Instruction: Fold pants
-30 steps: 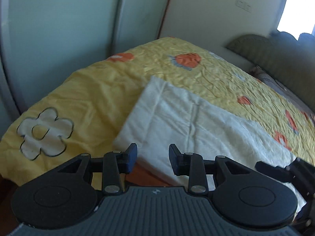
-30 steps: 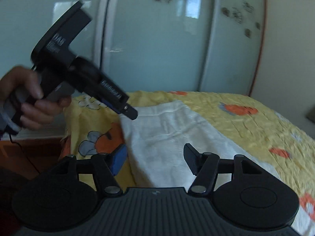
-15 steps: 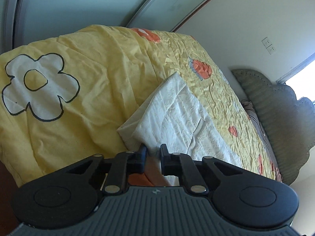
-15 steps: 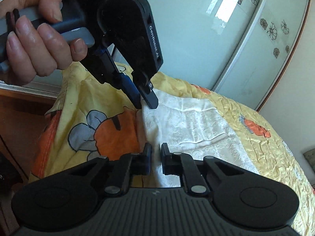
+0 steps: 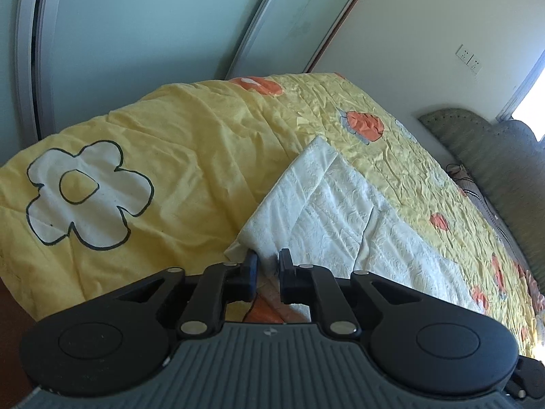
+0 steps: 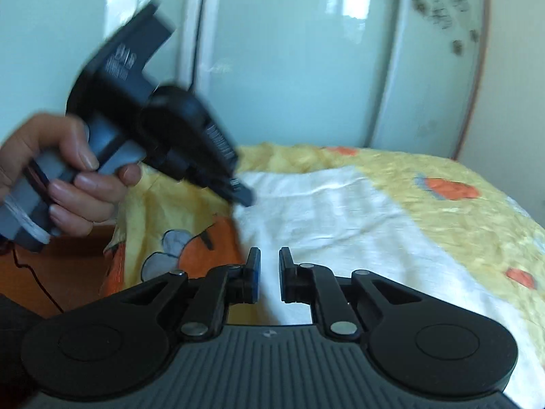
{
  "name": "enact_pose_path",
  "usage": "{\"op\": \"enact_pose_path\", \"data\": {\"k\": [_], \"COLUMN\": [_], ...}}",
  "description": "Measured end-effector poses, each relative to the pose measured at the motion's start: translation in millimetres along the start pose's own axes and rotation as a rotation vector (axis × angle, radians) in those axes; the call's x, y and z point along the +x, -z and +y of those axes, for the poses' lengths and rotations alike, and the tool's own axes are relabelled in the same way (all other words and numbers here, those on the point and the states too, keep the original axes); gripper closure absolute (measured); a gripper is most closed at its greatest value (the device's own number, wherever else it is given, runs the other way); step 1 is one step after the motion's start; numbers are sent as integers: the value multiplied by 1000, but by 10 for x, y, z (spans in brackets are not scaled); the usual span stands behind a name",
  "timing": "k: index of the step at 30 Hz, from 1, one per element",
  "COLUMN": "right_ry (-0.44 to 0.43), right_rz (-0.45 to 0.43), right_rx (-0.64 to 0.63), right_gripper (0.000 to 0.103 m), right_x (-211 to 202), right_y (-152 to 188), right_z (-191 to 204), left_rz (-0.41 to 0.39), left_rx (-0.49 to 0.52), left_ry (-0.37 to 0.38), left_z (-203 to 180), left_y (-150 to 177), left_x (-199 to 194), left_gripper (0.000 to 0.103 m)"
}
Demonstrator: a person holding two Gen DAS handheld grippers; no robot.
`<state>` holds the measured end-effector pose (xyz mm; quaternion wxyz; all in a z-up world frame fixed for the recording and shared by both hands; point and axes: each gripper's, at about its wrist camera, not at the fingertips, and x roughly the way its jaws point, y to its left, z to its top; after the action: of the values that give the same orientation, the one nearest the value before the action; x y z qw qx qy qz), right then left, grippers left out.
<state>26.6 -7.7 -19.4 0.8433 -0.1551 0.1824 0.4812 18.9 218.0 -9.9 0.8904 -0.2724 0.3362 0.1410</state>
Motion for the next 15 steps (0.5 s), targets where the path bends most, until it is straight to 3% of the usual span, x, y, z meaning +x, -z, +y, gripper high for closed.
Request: {"op": "enact_pose_path", "data": {"k": [1,4,6,9,13,14,15], "right_ry": [42,203,306,388,508,542,567], "right_rz": [-5,41,119,236,92,77,101], "right_rx": [39,167,261,396,544,567,587], "right_gripper": [93,92,92,92,91,88,78], "right_x": [-195,-639,-822,-978,-1535,-1635,-1708], "right_y": [53,348,625,1116,1352,1413,1484], "right_z": [-135,-524,-751,-948,-1027,-1049,-1107], "left_rz": [-26,-156,-204,-181,-98,-76,-57], "left_rx": [13,112,182,324,555,611,654], "left_ry": [-26,-117,-117,-8,172,219,260], "left_z": [-36,-257,-455,-889,-1641,-1837,-1993], "left_y": [-21,-43,-20,103,530,659,760], "left_x": [-59,-243,-314,-279,-70,-30,0], "left_gripper": [75,75,75,57,54,54,54]}}
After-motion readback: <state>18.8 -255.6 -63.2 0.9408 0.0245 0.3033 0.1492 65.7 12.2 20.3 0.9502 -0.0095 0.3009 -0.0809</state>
